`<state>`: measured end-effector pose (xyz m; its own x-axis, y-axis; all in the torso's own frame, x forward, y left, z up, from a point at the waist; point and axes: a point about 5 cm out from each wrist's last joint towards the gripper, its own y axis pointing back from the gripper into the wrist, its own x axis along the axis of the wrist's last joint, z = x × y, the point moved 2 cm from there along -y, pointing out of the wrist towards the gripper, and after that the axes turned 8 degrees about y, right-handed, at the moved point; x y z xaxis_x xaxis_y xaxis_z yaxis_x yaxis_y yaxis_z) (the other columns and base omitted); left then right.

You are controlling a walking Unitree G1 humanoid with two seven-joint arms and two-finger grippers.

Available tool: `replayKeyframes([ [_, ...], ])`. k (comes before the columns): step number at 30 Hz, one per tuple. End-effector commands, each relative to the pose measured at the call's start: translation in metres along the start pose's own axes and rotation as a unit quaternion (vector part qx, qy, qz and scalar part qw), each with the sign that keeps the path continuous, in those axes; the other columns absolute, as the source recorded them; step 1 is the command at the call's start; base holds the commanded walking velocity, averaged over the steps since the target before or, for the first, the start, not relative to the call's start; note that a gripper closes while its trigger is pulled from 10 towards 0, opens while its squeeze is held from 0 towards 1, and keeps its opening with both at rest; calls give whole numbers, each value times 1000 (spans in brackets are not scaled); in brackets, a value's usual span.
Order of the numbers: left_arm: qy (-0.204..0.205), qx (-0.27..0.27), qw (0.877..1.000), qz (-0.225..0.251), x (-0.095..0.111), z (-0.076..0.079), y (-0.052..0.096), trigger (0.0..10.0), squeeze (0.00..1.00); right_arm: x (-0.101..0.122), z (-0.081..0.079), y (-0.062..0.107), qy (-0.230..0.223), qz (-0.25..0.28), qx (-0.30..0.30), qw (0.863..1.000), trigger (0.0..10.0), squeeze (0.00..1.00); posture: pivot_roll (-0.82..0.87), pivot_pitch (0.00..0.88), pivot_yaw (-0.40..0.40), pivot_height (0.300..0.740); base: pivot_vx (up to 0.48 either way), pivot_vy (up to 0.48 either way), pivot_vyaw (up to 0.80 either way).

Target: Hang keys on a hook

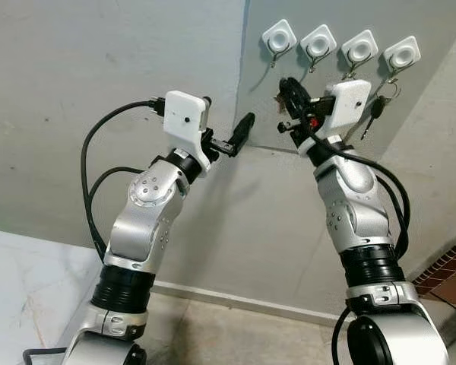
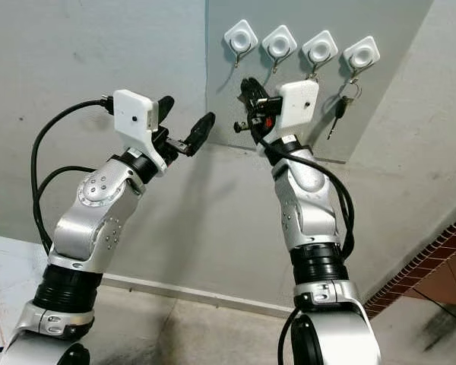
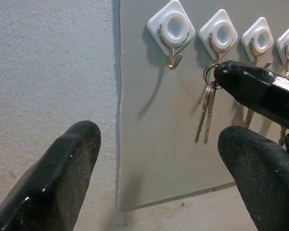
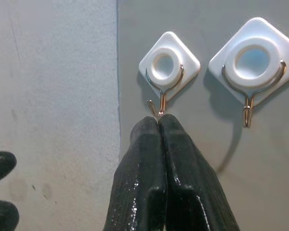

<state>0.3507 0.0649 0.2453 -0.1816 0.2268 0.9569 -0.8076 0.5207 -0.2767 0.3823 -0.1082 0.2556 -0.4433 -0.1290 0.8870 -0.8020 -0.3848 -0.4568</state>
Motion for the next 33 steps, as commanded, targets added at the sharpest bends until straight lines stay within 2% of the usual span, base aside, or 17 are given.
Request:
replayKeyframes([
  [1, -15, -19, 1000, 7, 8, 8, -5, 10000, 0, 11, 3, -5, -13, 25, 1, 1000, 10000, 0, -5, 8, -47, 740, 0, 0, 0],
  [9, -14, -23, 1000, 6, 7, 9, -5, 10000, 0, 23, 8, -1, -77, 64, -1, 995, 10000, 0, -10, 3, -42, 740, 0, 0, 0],
  [11, -13, -25, 1000, 6, 7, 10, -5, 10000, 0, 26, 13, 1, -118, 77, -8, 990, 10000, 0, -11, 3, -41, 740, 0, 0, 0],
  [19, -10, -26, 1000, 7, 8, 10, -6, 10000, 0, 20, 23, 4, -153, 71, -28, 985, 10000, 0, -13, 6, -40, 740, 0, 0, 0],
  [33, -7, -27, 1000, 10, 10, 11, -6, 10000, 0, 9, 22, 0, -178, 50, -30, 982, 10000, 0, -12, 16, -40, 740, 0, 0, 0],
])
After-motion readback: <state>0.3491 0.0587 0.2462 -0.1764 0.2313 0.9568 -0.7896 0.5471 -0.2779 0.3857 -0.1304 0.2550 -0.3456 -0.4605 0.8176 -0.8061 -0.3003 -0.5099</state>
